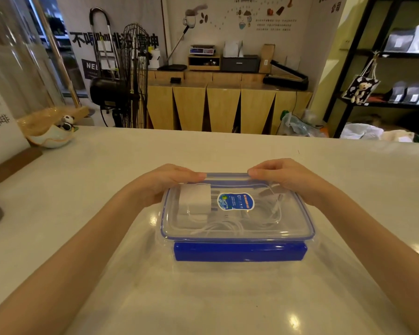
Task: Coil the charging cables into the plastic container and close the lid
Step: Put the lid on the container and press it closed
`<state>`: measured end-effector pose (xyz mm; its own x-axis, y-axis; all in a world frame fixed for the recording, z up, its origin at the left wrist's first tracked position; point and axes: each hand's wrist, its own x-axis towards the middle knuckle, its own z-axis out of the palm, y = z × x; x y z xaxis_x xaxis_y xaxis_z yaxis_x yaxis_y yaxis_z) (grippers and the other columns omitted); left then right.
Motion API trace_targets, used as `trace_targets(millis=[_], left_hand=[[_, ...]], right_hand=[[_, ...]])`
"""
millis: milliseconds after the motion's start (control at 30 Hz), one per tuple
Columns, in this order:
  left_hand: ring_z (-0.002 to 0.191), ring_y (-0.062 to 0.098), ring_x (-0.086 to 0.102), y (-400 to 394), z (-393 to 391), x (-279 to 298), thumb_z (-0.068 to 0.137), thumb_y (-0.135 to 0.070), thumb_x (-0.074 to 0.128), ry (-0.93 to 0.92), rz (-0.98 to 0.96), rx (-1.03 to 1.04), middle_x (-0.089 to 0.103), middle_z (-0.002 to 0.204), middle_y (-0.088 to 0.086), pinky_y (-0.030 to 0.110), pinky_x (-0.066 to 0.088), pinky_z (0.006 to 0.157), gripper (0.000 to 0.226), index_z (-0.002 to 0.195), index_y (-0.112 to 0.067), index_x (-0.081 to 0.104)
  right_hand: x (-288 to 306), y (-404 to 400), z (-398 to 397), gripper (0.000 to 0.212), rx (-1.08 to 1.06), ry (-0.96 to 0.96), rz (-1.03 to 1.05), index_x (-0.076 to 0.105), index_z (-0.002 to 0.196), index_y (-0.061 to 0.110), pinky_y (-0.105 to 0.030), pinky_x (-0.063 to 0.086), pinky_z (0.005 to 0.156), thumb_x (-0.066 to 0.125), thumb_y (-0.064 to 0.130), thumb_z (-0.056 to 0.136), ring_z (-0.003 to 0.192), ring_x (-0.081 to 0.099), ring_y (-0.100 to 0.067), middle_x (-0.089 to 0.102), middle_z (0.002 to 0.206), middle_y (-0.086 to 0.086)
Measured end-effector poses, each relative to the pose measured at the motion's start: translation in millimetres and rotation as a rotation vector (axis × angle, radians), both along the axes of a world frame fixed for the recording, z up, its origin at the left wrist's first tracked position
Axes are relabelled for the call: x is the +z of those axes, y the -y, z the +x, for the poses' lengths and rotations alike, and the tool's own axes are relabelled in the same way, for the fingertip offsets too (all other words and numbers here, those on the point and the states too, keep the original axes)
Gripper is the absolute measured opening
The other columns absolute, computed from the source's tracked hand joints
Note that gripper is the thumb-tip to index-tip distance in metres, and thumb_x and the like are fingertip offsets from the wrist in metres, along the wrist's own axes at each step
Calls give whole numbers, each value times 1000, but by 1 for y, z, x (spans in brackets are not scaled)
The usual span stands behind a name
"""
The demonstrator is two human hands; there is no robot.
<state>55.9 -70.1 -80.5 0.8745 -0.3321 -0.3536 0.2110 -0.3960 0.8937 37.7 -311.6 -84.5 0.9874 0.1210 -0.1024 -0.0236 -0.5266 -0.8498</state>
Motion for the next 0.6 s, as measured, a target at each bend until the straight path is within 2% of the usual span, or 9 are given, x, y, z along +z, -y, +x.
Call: trace_targets(millis=[100,167,367,600], left_hand=[[96,20,62,1,-1,-2,78,-24,65,145,-52,50,63,105,2,31,56,72,28,105,-22,60],[93,20,64,0,-2,-3,78,-21,65,153,-89,51,65,104,3,30,57,68,24,102,-23,61],[82,18,66,1,-5,-1,79,-18,64,208,-94,50,67,92,3,24,57,59,10,87,-23,66],[84,18,65,1,-4,-1,79,-17,64,278,-80,62,68,91,3,24,55,61,9,85,-23,67]], right_hand=[[1,0,0,27,-21,160,62,65,100,20,-21,50,71,69,28,74,93,61,-14,67,98,-1],[2,0,-2,27,-7,209,76,66,100,19,-18,50,69,69,25,74,91,62,-13,68,94,0],[3,-2,-3,13,34,176,29,69,89,20,-25,52,73,64,25,79,89,63,-15,70,91,0],[5,0,-2,6,36,219,31,71,80,23,-20,53,64,66,25,76,82,65,-11,71,81,5]])
